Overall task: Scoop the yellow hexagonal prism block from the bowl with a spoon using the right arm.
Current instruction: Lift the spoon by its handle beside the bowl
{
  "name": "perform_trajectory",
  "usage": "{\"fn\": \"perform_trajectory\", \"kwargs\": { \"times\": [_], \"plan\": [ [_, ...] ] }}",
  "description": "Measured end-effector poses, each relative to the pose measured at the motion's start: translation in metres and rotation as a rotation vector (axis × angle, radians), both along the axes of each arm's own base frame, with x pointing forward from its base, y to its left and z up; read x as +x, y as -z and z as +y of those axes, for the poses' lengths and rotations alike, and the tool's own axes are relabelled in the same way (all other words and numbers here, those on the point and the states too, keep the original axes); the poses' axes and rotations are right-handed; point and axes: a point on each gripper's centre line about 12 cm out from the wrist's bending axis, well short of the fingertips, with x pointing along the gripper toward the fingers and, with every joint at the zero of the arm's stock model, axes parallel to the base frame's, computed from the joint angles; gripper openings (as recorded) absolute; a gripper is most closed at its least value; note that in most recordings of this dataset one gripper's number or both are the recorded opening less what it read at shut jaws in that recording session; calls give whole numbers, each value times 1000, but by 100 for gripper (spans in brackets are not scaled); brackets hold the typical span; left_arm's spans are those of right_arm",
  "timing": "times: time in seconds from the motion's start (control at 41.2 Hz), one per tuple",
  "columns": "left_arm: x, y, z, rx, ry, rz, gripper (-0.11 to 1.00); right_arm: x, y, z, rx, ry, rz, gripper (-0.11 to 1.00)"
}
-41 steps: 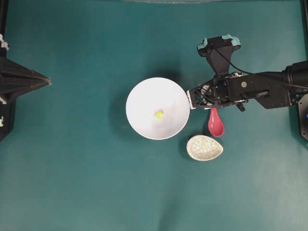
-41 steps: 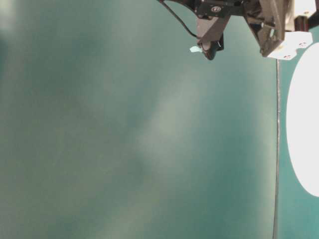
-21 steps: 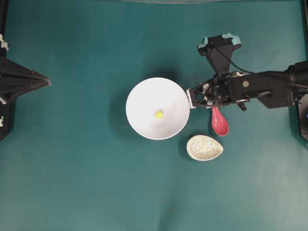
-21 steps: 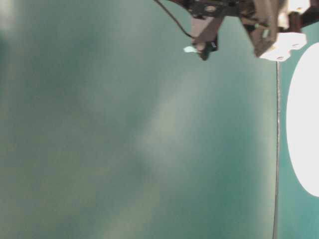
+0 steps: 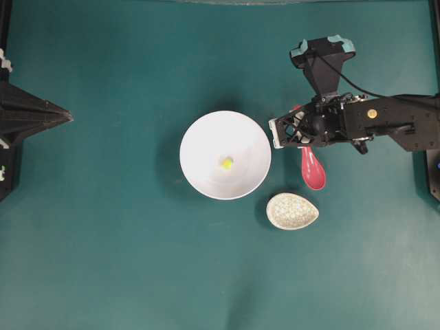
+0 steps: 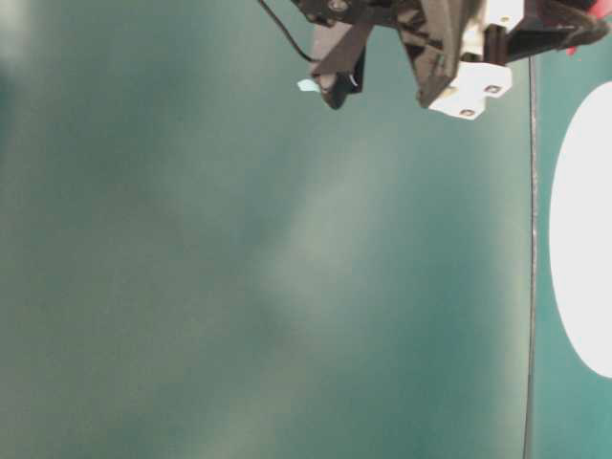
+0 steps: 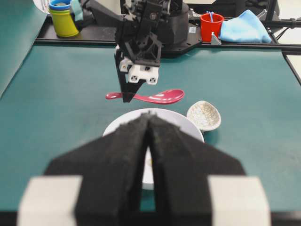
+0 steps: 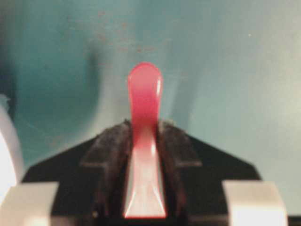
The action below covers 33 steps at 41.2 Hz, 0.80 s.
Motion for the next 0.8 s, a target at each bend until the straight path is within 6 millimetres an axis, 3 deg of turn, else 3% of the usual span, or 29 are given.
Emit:
{"fn": "perform_trajectory", "kwargs": {
  "times": [0.364,0.802],
  "plan": [
    [0,-1,0,0,0,-2,3,-1,-24,16,-3,-45,-67,24],
    [0,-1,0,0,0,-2,3,0,-26,38,13,-57,-89,24]
  ]
}}
